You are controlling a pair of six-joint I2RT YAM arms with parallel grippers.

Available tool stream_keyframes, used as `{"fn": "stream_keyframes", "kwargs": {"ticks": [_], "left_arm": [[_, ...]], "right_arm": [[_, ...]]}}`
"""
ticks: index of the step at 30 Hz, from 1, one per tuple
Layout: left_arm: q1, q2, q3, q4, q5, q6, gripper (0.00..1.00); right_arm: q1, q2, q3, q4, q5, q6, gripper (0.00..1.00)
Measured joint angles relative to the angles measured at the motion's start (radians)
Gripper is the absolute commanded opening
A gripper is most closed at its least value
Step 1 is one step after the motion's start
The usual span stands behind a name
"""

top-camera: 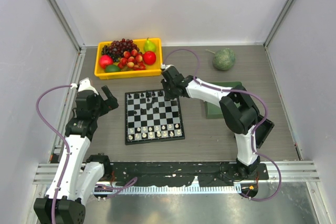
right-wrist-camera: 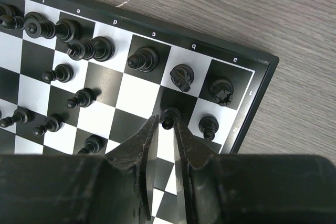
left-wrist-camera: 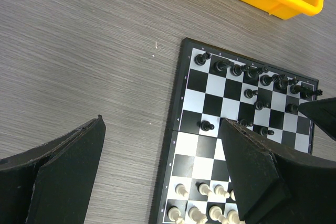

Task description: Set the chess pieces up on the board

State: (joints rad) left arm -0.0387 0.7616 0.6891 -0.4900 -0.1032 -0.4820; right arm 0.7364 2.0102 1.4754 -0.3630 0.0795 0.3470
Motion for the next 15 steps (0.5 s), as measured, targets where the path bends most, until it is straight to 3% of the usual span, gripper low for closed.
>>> {"fn": "stream_keyframes", "kwargs": {"ticks": [15], "left_arm": [[0.001, 0.0, 0.0, 0.0, 0.01, 0.0, 0.99]], "right_arm": [[0.002, -0.053, -0.022, -0.001, -0.029, -0.005, 0.39]]}}
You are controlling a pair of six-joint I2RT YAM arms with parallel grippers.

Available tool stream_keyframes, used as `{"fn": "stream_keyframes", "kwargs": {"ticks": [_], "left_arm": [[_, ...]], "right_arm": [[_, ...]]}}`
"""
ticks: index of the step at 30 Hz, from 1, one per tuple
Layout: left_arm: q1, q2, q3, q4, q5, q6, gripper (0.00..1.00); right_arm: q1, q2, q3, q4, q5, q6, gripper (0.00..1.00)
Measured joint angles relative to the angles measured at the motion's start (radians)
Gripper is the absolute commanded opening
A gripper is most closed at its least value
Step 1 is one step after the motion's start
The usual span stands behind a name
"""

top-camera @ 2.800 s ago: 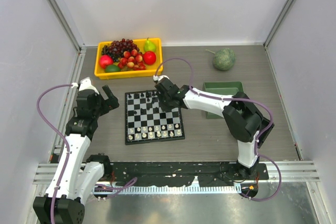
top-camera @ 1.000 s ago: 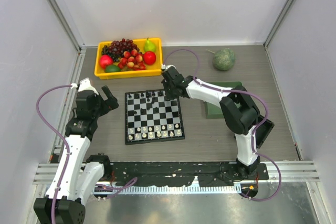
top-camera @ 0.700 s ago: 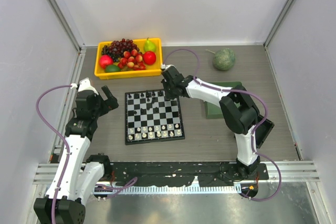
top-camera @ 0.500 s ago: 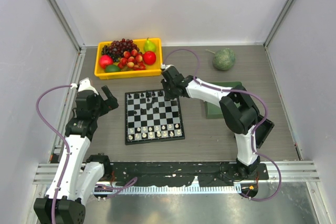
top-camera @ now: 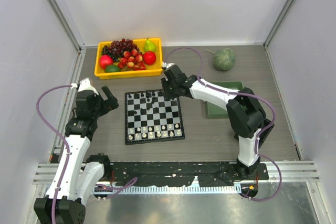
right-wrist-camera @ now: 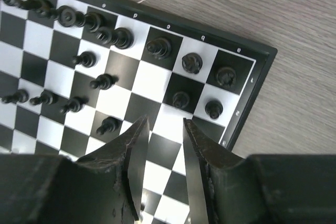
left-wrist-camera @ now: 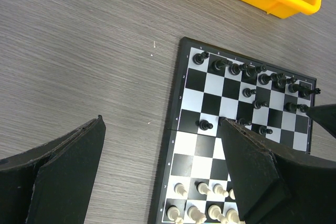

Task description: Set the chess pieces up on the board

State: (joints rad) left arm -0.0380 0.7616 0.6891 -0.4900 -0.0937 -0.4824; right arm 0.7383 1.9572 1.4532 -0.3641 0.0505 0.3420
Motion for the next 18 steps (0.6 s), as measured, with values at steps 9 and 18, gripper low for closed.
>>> {"fn": "stream_keyframes", "kwargs": {"ticks": [9, 18], "left_arm": [[0.001, 0.0, 0.0, 0.0, 0.004, -0.003, 0.99], [0.002, -0.008, 0.0, 0.0, 0.005, -0.003, 0.99]], "right_arm": [[0.072, -0.11, -0.042, 0.008, 0.007, 0.002, 0.43], [0.137, -0.037, -0.038, 0.001, -0.013, 0.009, 0.44]]}}
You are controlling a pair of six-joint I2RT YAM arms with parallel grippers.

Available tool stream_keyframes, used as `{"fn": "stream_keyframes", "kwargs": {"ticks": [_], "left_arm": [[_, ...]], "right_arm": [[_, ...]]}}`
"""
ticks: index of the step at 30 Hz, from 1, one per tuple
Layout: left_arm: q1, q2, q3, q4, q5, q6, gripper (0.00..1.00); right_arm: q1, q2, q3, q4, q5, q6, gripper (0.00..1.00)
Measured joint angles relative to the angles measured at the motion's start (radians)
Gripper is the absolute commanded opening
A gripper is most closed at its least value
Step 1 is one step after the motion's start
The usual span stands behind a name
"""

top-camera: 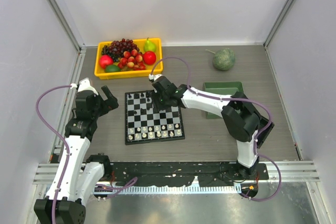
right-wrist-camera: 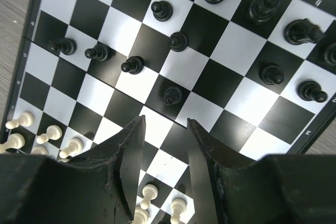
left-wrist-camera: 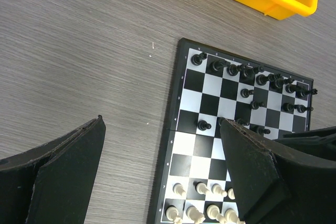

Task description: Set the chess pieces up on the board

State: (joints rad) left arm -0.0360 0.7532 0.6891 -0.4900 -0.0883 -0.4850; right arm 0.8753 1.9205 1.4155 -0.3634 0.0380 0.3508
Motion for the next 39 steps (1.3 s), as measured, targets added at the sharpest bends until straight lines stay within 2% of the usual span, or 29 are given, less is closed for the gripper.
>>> {"fn": "stream_keyframes", "kwargs": {"ticks": [13, 29, 39], "left_arm": [[0.005, 0.0, 0.0, 0.0, 0.003, 0.0, 0.99], [0.005, 0.003, 0.0, 0.0, 0.003, 0.0, 0.99], [0.006, 0.003, 0.0, 0.0, 0.003, 0.0, 0.99]], "right_arm": [[0.006, 0.063, 0.027, -0.012, -0.006, 0.0, 0.42], [0.006, 0.106, 0.064, -0.011, -0.002, 0.0, 0.27], [0.006, 0.111, 0.073, -0.011, 0.002, 0.0, 0.22]]}}
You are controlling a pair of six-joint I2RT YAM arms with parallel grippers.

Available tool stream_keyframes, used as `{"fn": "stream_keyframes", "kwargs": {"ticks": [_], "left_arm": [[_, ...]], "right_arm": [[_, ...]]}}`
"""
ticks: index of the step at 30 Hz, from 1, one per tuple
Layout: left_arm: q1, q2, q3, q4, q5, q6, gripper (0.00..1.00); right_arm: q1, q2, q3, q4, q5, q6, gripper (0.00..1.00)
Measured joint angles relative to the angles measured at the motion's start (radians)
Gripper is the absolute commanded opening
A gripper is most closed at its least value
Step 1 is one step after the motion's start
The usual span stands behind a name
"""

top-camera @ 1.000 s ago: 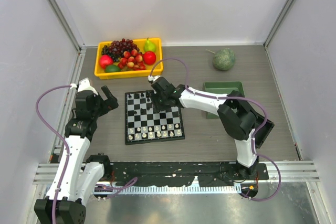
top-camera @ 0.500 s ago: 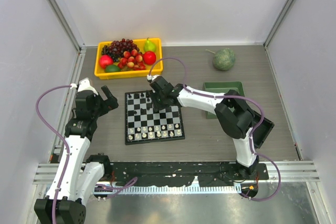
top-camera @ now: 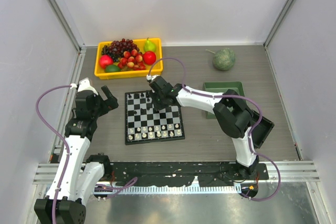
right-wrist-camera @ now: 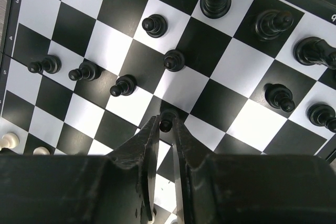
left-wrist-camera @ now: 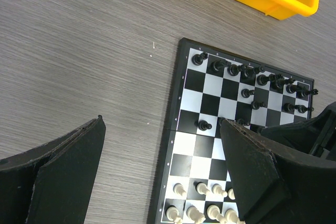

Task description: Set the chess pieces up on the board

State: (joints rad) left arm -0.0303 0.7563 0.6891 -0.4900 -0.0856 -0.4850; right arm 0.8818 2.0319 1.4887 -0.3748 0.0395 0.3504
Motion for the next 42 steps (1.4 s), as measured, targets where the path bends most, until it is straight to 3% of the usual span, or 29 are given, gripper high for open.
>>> {"fn": "stream_keyframes", "kwargs": {"ticks": [11, 42], "left_arm": [[0.001, 0.0, 0.0, 0.0, 0.0, 0.0, 0.99], [0.006, -0.012, -0.008, -0.001, 0.0, 0.004, 0.99]], "right_arm": [[0.0, 0.006, 0.011, 0.0, 0.001, -0.002, 0.11], [-0.079, -0.012, 0.043, -0.016, 0.057, -0.032, 0.11]]}}
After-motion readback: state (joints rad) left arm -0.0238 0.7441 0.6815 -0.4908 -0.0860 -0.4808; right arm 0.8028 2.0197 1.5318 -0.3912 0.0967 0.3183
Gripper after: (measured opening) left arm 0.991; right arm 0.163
